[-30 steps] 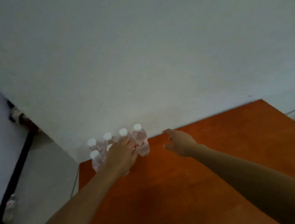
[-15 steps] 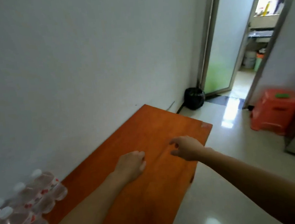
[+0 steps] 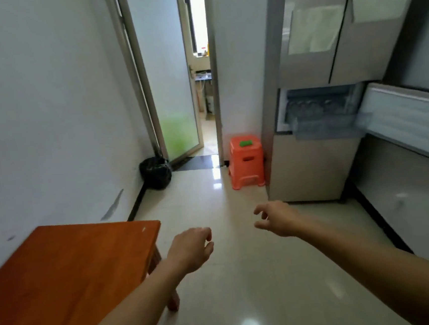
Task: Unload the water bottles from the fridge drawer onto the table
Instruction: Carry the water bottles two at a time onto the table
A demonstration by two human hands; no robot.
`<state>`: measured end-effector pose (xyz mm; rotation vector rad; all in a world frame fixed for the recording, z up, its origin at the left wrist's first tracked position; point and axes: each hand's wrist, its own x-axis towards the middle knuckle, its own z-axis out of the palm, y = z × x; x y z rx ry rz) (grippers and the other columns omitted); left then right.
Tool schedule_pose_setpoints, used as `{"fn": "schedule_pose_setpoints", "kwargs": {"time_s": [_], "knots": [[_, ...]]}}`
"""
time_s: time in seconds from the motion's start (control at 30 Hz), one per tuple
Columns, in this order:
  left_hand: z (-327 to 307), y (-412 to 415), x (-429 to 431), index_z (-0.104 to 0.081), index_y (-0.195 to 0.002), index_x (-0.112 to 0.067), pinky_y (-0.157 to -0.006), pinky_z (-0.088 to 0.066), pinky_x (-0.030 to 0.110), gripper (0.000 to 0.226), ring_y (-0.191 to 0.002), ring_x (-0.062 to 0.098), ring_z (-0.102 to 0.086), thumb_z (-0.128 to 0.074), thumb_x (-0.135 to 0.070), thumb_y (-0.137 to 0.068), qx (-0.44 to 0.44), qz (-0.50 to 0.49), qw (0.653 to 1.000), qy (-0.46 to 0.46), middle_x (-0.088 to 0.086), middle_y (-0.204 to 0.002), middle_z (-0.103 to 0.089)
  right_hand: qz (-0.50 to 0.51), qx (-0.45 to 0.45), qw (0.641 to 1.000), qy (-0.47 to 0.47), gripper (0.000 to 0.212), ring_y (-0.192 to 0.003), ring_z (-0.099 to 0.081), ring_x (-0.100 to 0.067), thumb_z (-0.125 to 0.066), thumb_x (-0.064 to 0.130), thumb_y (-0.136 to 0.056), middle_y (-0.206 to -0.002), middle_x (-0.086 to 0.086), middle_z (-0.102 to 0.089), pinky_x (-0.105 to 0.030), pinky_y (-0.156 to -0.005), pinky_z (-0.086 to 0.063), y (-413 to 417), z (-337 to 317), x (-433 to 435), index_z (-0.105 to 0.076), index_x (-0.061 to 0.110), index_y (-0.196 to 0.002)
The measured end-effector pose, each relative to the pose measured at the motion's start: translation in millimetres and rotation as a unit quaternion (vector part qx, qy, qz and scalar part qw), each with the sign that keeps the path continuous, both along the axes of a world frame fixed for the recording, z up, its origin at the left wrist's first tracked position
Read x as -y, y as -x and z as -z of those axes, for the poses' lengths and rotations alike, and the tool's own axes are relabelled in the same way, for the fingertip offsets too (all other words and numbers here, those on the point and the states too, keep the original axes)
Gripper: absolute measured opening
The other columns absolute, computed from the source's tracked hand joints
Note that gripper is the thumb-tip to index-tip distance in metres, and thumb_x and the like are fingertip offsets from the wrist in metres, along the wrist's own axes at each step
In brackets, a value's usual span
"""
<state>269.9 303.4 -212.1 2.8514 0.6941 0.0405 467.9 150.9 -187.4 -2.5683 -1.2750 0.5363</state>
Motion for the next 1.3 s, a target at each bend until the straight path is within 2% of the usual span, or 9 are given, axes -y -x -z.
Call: {"fn": "schedule_pose_setpoints", "kwargs": {"time_s": [0.17,0.3,0.43,0.63,0.73,0.8,0.93,1.1,1.3], "knots": [[7.3,-115.6,28.7,-0.056,-0.111,-0.021,-0.078,-0.046,0.031,0.025,-0.095,0.019,-0.058,-0.046,-0.039,-0.096,-0.037,0.072,0.997,-0.018,0.0,-0.108,-0.064,0.075,-0.014,0.997,0.005,0.044,-0.093,-0.061,-0.012,-0.065,0.046,-0.086,-0.111,0.003,-0.065,-0.035,-0.085,-0.054,-92.2,9.4,50.5,-0.059,0.027,-0.125],[3.0,-196.5,23.9,-0.057,-0.11,-0.02,-0.073,-0.04,0.029,0.025,-0.095,0.019,-0.057,-0.047,-0.038,-0.096,-0.031,0.112,0.993,-0.019,0.001,-0.107,-0.064,0.116,-0.011,0.993,-0.009,0.044,-0.091,-0.06,-0.012,-0.064,0.046,-0.087,-0.111,0.003,-0.065,-0.033,-0.082,-0.053,-158.4,15.2,66.4,-0.058,0.025,-0.126],[9.0,-283.0,5.9,-0.056,-0.108,-0.022,-0.075,-0.043,0.028,0.024,-0.09,0.017,-0.056,-0.048,-0.04,-0.095,-0.033,0.146,0.989,-0.016,0.001,-0.106,-0.063,0.15,-0.023,0.988,-0.011,0.043,-0.089,-0.056,-0.012,-0.064,0.041,-0.089,-0.114,0.0,-0.064,-0.028,-0.078,-0.047,-226.0,24.1,64.9,-0.058,0.022,-0.127],[-1.5,-416.3,-39.7,-0.058,-0.103,-0.021,-0.077,-0.045,0.025,0.018,-0.089,0.015,-0.056,-0.052,-0.035,-0.094,-0.008,0.198,0.98,0.001,0.0,-0.104,-0.063,0.21,-0.013,0.977,-0.025,0.041,-0.101,-0.062,-0.016,-0.065,0.045,-0.087,-0.115,0.003,-0.067,-0.03,-0.085,-0.049,-343.4,11.8,40.8,-0.06,0.025,-0.123],[-15.6,-483.8,-64.3,-0.059,-0.096,-0.023,-0.081,-0.053,0.033,0.013,-0.089,0.015,-0.059,-0.053,-0.034,-0.092,0.006,0.225,0.974,-0.011,-0.002,-0.102,-0.063,0.241,-0.014,0.97,-0.037,0.041,-0.098,-0.062,-0.015,-0.064,0.047,-0.087,-0.114,0.004,-0.066,-0.032,-0.086,-0.051,-396.3,4.2,30.8,-0.059,0.027,-0.123],[-19.2,-526.7,-74.1,-0.059,-0.094,-0.024,-0.081,-0.054,0.038,0.012,-0.089,0.018,-0.061,-0.053,-0.034,-0.09,0.005,0.234,0.972,-0.007,-0.002,-0.102,-0.064,0.262,-0.017,0.964,-0.047,0.041,-0.096,-0.062,-0.014,-0.064,0.045,-0.087,-0.11,0.005,-0.066,-0.031,-0.084,-0.05,-426.4,3.8,32.2,-0.059,0.026,-0.123],[-9.2,-598.3,-70.2,-0.06,-0.094,-0.023,-0.08,-0.053,0.037,0.015,-0.091,0.022,-0.063,-0.05,-0.033,-0.089,-0.015,0.268,0.963,0.007,0.002,-0.1,-0.068,0.289,-0.025,0.957,-0.028,0.043,-0.091,-0.059,-0.011,-0.065,0.045,-0.087,-0.096,0.01,-0.059,-0.028,-0.081,-0.048,-479.6,17.4,46.0,-0.059,0.025,-0.125],[5.0,-690.3,-66.5,-0.06,-0.099,-0.023,-0.079,-0.052,0.036,0.019,-0.094,0.026,-0.063,-0.048,-0.035,-0.09,-0.027,0.294,0.955,0.01,0.005,-0.102,-0.068,0.306,-0.02,0.951,-0.027,0.042,-0.089,-0.057,-0.012,-0.065,0.043,-0.088,-0.1,0.007,-0.059,-0.026,-0.077,-0.045,-568.5,29.7,53.2,-0.059,0.024,-0.125],[-0.2,-814.6,-74.4,-0.059,-0.1,-0.022,-0.079,-0.047,0.033,0.02,-0.1,0.028,-0.061,-0.049,-0.034,-0.089,-0.019,0.283,0.959,-0.005,0.006,-0.105,-0.066,0.312,-0.039,0.946,-0.077,0.043,-0.098,-0.059,-0.014,-0.066,0.04,-0.088,-0.115,0.0,-0.064,-0.028,-0.084,-0.049,-704.3,28.9,40.7,-0.058,0.022,-0.126]]}}
